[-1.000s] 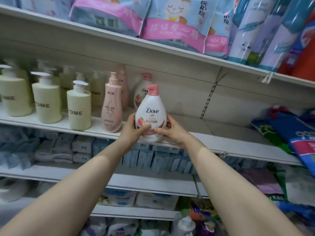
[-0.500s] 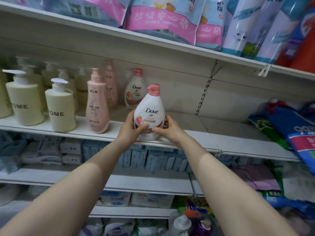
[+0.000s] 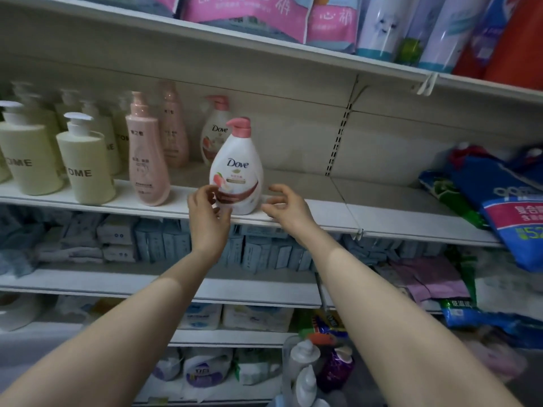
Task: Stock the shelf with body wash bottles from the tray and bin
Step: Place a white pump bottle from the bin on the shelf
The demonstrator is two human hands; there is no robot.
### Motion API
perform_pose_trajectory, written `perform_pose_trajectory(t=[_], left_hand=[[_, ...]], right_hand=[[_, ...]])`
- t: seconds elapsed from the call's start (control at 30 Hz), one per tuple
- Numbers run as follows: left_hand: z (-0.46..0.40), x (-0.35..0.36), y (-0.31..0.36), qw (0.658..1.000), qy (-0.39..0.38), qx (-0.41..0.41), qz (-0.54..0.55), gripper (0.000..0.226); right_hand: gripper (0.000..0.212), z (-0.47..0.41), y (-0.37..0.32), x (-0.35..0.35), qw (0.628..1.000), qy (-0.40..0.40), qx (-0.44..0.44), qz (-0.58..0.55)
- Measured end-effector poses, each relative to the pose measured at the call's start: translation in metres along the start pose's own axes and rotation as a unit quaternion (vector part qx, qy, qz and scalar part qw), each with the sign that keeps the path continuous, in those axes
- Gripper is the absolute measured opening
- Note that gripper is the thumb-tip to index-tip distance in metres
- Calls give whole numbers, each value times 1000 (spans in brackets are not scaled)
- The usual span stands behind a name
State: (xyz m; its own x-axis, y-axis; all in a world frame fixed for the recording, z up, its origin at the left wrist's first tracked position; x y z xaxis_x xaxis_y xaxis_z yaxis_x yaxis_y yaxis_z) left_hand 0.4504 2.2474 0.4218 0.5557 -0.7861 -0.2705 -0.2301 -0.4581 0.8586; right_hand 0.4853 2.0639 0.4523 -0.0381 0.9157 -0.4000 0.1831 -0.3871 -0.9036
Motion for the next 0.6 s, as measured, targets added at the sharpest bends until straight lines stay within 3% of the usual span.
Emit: perform_pose_trajectory(t=[0.13,0.3,0.6], left_hand=[[34,28,14,997,-47,48,-29,30],[81,79,24,987,-145,57,-27,23],[193,163,-14,961,-267,-13,-63,23]], right_hand=[[35,24,17,-23,1000,-5,-28,3],[32,54,54,-52,1000,-17,-14,-6],[33,126,189,-89,993,-44,105,-12]])
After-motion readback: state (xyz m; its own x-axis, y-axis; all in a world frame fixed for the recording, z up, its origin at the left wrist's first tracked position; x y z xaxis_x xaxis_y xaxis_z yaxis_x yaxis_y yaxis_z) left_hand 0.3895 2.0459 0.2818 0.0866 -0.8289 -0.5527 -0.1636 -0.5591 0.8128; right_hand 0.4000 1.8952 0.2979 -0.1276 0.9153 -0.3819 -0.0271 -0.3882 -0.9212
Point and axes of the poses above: each hand's wrist, its own z-axis away from the middle knuckle, its own x-axis out of the palm, y = z × x, the point moved 3 cm from there along -z, towards the middle knuckle, and after that the axes turned 5 degrees about -z, right-handed, at the moved point
